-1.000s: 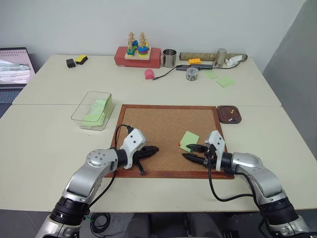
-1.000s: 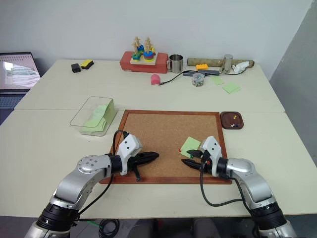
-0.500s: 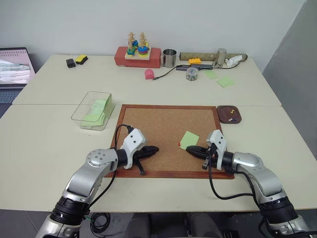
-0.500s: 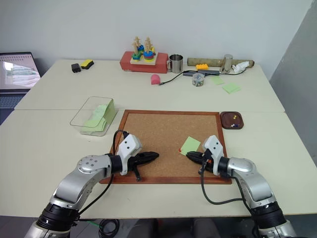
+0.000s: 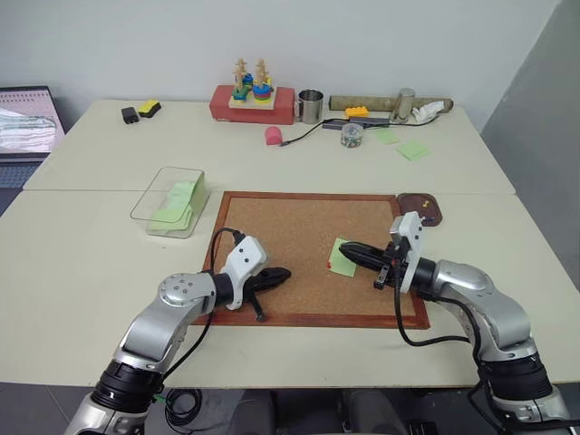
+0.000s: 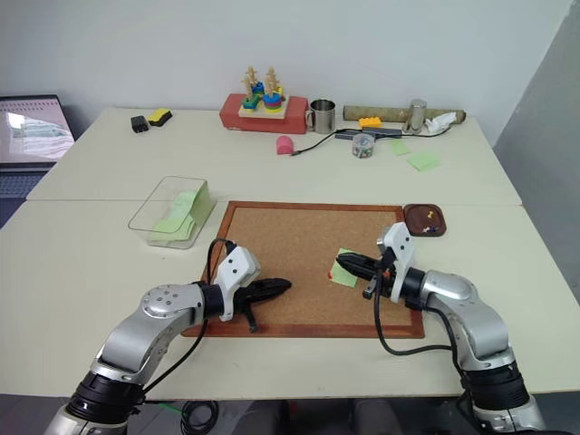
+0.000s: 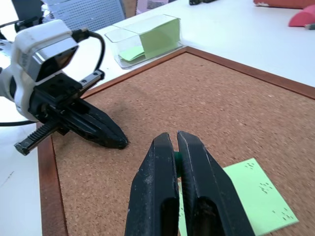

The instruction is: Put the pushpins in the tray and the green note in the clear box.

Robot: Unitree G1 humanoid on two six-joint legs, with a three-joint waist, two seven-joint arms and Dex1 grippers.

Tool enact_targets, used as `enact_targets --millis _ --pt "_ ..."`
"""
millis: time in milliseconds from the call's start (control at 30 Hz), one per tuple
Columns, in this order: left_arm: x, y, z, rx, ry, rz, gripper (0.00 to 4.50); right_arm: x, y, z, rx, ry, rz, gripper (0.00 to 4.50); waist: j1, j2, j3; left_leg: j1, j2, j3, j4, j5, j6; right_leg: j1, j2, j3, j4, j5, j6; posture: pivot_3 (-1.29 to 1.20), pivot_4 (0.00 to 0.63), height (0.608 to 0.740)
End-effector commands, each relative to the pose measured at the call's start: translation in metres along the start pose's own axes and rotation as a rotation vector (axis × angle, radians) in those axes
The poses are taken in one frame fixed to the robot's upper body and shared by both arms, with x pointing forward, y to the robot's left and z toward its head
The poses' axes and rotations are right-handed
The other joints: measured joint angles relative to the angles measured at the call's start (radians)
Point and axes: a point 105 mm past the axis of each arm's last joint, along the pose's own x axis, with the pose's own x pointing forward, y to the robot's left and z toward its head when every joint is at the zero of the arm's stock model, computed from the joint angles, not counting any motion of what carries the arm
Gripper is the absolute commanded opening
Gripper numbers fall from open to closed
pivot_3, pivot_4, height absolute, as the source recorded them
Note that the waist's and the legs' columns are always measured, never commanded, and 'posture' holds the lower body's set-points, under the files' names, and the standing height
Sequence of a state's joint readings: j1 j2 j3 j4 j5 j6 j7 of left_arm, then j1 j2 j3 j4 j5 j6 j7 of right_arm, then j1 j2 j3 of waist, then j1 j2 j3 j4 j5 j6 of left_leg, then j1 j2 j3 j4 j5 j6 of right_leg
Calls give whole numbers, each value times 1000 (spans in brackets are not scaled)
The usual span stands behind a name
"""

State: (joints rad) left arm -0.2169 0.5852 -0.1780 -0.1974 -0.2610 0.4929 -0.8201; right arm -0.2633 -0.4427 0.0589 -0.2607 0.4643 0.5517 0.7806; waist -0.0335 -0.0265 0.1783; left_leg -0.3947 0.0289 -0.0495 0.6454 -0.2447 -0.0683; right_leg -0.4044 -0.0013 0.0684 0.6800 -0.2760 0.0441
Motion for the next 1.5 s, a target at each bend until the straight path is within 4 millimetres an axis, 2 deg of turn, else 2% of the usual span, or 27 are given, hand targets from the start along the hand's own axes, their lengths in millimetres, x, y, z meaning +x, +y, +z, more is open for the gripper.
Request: enact_targets --millis 33,267,433,533,900,1300,1433,1500 --pt "1 -6 -17 -24 69 -29 0 -7 -19 18 -40 -56 -93 52 0 0 0 0 0 0 0 0 0 0 0 0 0 0 0 0 150 740" --pt "2 -6 -17 -21 68 -31 0 -26 -99 27 -147 -52 -487 52 -1 0 0 0 0 2 0 0 0 0 0 1 0 0 0 0 150 740" --pt "2 -4 -15 -19 66 -31 0 -42 -141 29 -113 -54 -672 52 -1 0 0 0 0 1 0 0 0 0 0 1 0 3 -4 0 150 740" --pt "2 -4 -15 -17 67 -31 0 -45 -155 24 -115 -28 -718 52 -1 0 0 0 0 2 0 0 0 0 0 1 0 3 -5 0 150 740" --pt "0 -4 -14 -19 65 -22 0 -46 -174 9 -63 16 -753 52 -4 0 0 0 0 2 0 0 0 0 0 1 0 3 -5 0 150 740" --pt "0 -4 -14 -23 64 -16 0 -48 -177 6 -52 13 -760 2376 -7 0 0 0 0 2 0 0 0 0 0 1 0 3 -5 0 150 740" --pt "0 -4 -14 -23 63 -17 0 -49 -176 7 -73 17 -754 3345 -7 0 0 0 0 2 0 0 0 0 0 1 0 3 -5 0 150 740" --pt "0 -4 -14 -22 63 -17 0 -49 -174 7 -76 13 -749 3682 -7 0 0 0 0 2 0 0 0 0 0 1 0 3 -5 0 150 740"
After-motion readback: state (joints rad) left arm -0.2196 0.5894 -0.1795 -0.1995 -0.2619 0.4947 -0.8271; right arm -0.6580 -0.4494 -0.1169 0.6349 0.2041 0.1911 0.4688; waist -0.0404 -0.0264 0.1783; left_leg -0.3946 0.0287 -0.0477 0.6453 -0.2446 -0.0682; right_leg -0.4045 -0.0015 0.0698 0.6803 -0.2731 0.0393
